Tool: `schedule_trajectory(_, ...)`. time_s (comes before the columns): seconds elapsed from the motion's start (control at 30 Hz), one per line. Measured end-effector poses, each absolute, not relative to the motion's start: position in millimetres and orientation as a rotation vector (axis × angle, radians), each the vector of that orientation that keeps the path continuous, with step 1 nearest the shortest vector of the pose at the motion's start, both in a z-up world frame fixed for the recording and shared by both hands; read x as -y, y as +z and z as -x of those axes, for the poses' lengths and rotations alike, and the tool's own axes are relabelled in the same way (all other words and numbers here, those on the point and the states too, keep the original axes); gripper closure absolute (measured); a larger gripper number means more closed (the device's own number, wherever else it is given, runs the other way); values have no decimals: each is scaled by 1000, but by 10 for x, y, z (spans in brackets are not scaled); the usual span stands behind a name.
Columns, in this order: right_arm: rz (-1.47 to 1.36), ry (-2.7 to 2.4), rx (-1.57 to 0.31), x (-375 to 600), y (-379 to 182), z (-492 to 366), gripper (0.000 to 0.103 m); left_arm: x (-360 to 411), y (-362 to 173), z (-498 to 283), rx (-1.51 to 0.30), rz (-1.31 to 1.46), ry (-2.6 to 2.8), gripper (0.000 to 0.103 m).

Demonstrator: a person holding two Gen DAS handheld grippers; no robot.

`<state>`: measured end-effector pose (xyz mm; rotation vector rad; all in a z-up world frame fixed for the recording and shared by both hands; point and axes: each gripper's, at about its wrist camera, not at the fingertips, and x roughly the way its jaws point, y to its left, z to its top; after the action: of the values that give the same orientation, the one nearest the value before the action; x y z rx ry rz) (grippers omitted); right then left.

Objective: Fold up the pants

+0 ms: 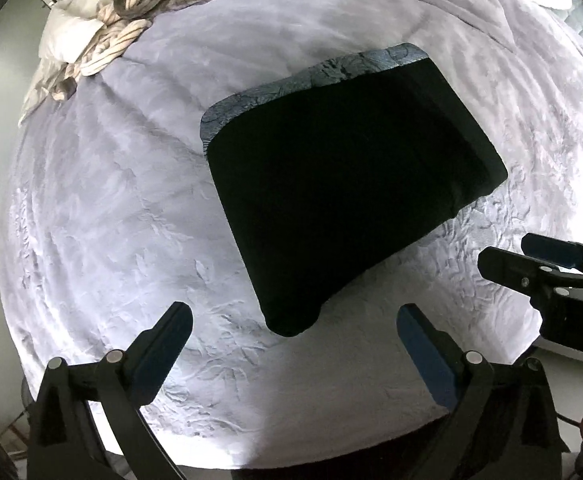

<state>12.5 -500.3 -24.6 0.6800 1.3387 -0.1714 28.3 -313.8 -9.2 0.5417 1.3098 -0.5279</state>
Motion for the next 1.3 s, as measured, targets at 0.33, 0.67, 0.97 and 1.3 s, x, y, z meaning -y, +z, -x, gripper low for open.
schedule_trajectory(0.33, -658, -210, -1308, 4956, -106, -82, 14, 3086, -13, -303, -1280, -545, -533, 0)
schedule_trajectory(0.67, -570, -219, -1299, 4828, 20, -106, 13, 3004, 63, -375, -1269, -509, -530, 0)
schedule_trajectory(0.97, -506, -260, -1335, 4720, 42, -129, 13, 2893, 72, -415, -1270, -489, -519, 0)
schedule_trajectory(1.3, -474, -254, -1382, 4628, -29, -174, 13, 2738, 20, -478, -1306, -438, -479, 0)
